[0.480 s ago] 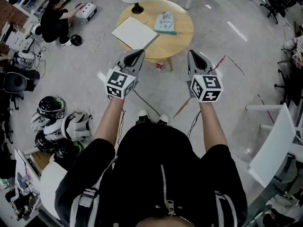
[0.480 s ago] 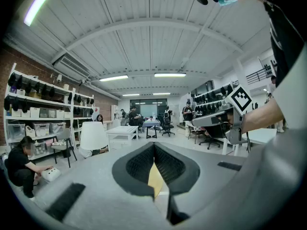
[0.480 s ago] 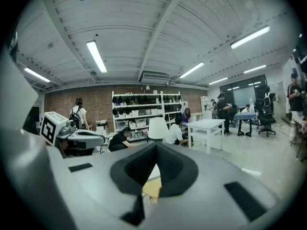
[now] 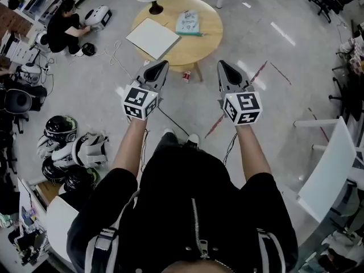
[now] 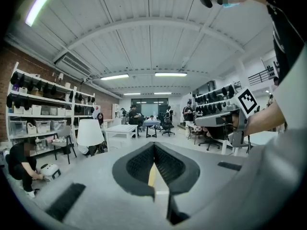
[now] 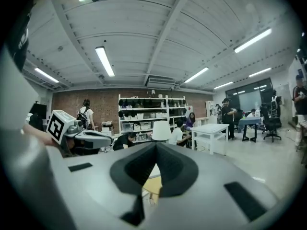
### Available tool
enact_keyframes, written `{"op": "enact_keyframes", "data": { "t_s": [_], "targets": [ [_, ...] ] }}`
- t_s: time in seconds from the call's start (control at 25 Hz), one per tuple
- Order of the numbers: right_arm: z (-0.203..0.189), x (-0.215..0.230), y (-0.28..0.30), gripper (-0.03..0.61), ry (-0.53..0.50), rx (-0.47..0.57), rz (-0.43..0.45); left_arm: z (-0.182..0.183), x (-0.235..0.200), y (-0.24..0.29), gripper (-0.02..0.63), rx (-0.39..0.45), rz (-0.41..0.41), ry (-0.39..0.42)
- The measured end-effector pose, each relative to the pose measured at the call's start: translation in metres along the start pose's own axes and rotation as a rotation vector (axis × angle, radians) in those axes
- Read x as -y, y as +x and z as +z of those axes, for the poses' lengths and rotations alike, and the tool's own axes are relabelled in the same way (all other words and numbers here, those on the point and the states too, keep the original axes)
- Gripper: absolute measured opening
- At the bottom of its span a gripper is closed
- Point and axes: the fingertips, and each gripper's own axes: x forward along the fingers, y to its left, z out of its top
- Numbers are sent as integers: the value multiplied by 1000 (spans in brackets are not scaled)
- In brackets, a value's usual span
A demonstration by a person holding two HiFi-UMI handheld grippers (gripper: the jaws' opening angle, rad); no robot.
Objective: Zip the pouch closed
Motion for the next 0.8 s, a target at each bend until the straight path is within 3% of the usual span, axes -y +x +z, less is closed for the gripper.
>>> {"op": "enact_keyframes", "data": {
  "t_s": [0.4,0.8],
  "targets": [
    [-14,7,-18,5,10,-14,30,-1,27,7,0,-7,10,0],
    [-19,29,-4,5,12,-32,13,2,24,46,0,3,-29,-2]
  ]
}}
